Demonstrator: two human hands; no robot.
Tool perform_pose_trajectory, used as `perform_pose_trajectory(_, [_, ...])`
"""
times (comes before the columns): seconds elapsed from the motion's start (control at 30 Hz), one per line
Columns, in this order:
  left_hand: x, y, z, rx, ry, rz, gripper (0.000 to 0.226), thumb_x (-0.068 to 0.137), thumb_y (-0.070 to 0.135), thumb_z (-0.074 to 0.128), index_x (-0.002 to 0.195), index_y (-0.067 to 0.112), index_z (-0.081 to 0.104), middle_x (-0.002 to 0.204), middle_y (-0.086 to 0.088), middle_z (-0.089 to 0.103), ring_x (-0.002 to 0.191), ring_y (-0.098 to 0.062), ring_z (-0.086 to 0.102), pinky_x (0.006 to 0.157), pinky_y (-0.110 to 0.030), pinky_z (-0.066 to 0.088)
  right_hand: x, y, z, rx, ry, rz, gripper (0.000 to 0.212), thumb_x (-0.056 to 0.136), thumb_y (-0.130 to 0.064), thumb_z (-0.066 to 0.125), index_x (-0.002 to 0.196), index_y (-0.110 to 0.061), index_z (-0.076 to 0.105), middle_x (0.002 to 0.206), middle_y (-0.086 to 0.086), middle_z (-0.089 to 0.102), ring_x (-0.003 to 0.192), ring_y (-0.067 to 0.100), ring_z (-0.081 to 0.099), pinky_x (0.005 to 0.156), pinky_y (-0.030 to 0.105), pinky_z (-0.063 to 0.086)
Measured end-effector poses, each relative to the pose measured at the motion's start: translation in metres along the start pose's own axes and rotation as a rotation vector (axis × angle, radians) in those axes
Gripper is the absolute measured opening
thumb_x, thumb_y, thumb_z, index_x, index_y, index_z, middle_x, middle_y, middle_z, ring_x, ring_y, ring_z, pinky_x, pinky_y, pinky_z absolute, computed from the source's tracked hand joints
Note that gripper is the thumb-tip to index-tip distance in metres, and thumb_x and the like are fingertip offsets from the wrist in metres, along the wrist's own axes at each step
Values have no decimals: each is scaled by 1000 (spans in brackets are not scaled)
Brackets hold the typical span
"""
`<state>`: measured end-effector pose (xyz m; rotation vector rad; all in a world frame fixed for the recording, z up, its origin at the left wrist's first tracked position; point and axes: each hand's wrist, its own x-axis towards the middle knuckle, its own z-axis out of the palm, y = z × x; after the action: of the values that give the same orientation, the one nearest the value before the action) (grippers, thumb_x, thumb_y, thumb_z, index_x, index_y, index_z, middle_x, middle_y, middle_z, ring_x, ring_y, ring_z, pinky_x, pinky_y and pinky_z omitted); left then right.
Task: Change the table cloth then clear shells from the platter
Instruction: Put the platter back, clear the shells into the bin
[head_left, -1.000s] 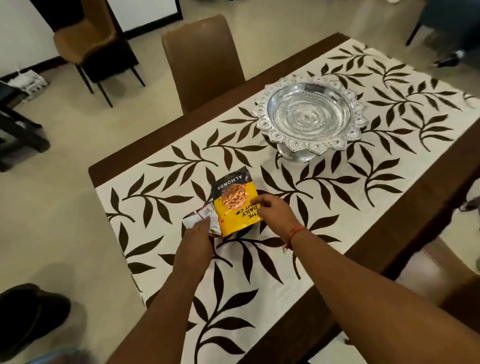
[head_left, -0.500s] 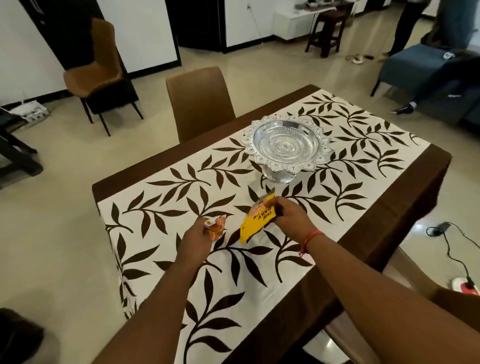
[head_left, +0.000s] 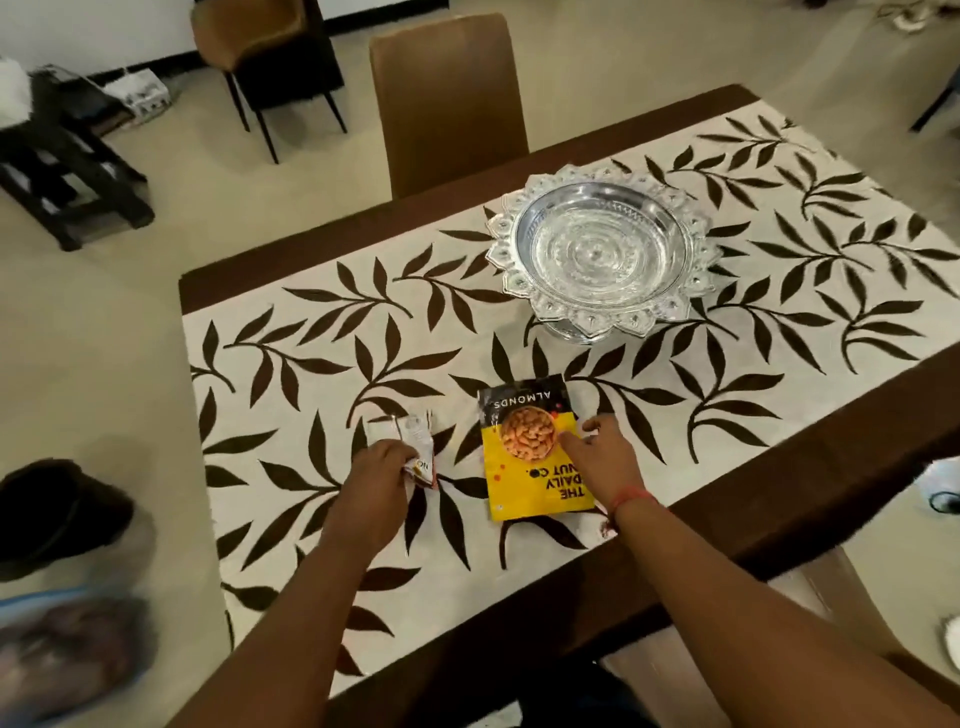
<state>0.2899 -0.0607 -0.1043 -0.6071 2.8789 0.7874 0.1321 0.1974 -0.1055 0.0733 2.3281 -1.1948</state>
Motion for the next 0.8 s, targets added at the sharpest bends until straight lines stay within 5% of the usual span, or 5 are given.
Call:
perform_pose_trajectory(0.27, [-4,10,13,91,23,-102,59,86,11,71,141,11,51,143,-21,47,130,-39,46,106,-49,41,40,3,-4,1,-236,-60,16,89,-12,66,98,-25,64,101,7,73,95,26,69,90,47,55])
perform_pose_trajectory(0.43, [-2,-1,25,109,-33,-122,69,93,7,60,152,31,34,160,-17,24,145,-36,26,114,-52,33,20,-12,-12,-24,-210,-240,24,93,-16,64,115,-26,65,104,-4,71,97,11,67,88,33,54])
perform_pose_trajectory(0.53, [4,6,22,42,-14,-163,68,96,6,55,153,32,30,162,-13,19,148,-32,22,117,-47,29,2,-39,-27,-44,-175,-380,20,95,-15,63,112,-26,63,94,-18,65,87,-8,61,78,11,48])
perform_pose_trajectory(0.7, [14,16,14,-10,79,-97,65,93,-7,49,150,22,40,160,-15,26,148,-31,24,118,-44,27,0,-105,-74,79,-96,-524,19,97,-19,59,112,-31,61,100,-6,70,90,13,68,76,30,55])
perform_pose_trajectory(0.8, [19,24,7,-20,111,-127,68,92,-10,46,152,22,37,161,-12,24,149,-29,20,119,-43,26,25,-142,-104,191,-25,-508,20,99,-16,56,117,-23,61,101,-2,72,86,10,70,71,22,56])
